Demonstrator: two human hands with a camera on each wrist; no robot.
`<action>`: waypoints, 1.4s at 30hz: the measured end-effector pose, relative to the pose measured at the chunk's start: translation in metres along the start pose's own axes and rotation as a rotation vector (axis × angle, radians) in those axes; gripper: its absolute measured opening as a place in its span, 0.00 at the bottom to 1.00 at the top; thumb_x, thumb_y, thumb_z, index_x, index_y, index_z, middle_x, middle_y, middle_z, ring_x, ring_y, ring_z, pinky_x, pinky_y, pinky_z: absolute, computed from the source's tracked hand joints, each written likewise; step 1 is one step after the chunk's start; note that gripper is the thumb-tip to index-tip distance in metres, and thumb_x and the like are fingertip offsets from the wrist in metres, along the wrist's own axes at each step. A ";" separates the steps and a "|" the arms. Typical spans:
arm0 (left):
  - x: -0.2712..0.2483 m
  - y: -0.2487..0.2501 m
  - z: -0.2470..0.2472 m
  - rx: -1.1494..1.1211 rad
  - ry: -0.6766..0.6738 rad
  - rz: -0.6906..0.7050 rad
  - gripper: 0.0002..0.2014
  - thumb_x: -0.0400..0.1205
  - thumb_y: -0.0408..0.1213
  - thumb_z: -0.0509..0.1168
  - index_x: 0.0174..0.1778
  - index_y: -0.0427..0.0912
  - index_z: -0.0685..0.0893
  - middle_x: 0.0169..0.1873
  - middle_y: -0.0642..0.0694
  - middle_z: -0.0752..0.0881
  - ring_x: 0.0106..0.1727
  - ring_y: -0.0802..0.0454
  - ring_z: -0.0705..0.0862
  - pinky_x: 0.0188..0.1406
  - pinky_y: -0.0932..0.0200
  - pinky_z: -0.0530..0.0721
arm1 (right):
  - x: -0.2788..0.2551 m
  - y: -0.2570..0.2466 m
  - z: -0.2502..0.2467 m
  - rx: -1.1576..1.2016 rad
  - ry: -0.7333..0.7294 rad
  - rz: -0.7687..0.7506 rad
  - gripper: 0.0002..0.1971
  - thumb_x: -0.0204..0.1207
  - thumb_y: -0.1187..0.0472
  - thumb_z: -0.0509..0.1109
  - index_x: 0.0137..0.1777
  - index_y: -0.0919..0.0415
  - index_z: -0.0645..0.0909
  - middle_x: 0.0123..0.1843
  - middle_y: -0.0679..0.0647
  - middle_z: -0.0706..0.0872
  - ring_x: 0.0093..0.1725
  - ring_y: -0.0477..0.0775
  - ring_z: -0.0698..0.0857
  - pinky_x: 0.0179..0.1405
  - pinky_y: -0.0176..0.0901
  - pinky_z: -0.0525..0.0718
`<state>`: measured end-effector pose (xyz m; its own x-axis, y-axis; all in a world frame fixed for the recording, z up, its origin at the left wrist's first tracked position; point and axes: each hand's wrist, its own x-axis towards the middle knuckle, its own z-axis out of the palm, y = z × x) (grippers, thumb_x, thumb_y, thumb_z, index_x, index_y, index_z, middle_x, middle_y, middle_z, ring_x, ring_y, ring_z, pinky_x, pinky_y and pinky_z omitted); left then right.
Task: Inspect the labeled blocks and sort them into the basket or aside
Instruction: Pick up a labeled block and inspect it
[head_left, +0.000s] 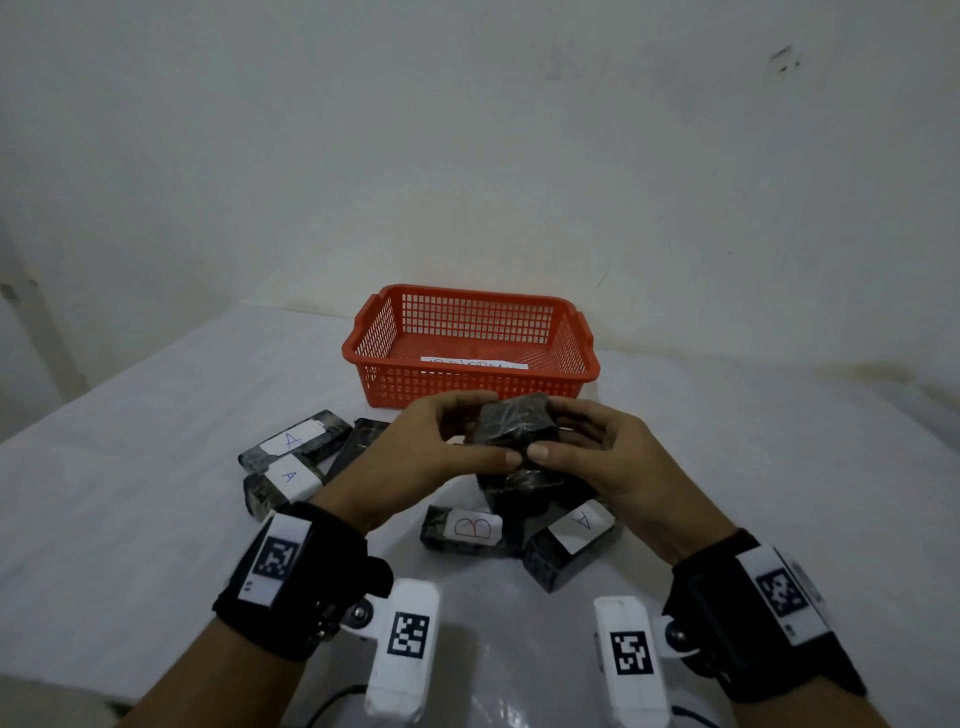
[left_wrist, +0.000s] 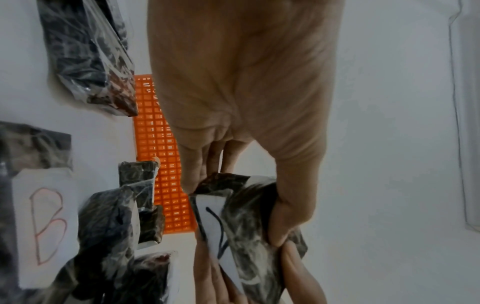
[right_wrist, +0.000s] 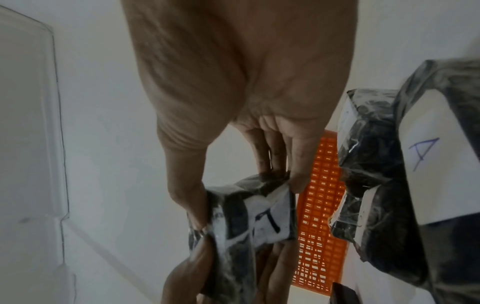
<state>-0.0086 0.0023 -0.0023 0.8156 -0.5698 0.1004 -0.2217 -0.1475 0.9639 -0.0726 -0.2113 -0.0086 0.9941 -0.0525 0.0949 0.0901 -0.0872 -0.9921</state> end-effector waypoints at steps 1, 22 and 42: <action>0.001 0.000 0.000 0.018 0.032 0.018 0.33 0.71 0.39 0.83 0.73 0.50 0.81 0.62 0.57 0.89 0.65 0.64 0.86 0.70 0.55 0.83 | 0.000 0.000 0.001 -0.002 -0.021 0.006 0.34 0.61 0.52 0.91 0.69 0.48 0.85 0.64 0.50 0.93 0.66 0.53 0.91 0.71 0.61 0.87; 0.007 -0.004 0.004 -0.094 0.176 0.254 0.23 0.76 0.22 0.76 0.60 0.51 0.83 0.56 0.55 0.91 0.59 0.60 0.90 0.52 0.64 0.90 | 0.004 -0.011 0.009 0.042 0.028 0.145 0.31 0.67 0.34 0.81 0.68 0.48 0.86 0.64 0.56 0.92 0.63 0.59 0.92 0.71 0.61 0.86; 0.005 -0.005 0.005 -0.097 0.053 0.115 0.31 0.70 0.47 0.81 0.70 0.54 0.81 0.63 0.56 0.89 0.65 0.60 0.87 0.64 0.56 0.86 | -0.002 -0.003 0.000 0.103 -0.023 -0.025 0.28 0.71 0.55 0.85 0.72 0.58 0.86 0.66 0.58 0.93 0.68 0.60 0.91 0.78 0.65 0.80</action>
<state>-0.0061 -0.0033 -0.0077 0.8154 -0.5345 0.2223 -0.2648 -0.0030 0.9643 -0.0750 -0.2107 -0.0058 0.9925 -0.0291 0.1191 0.1195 0.0141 -0.9927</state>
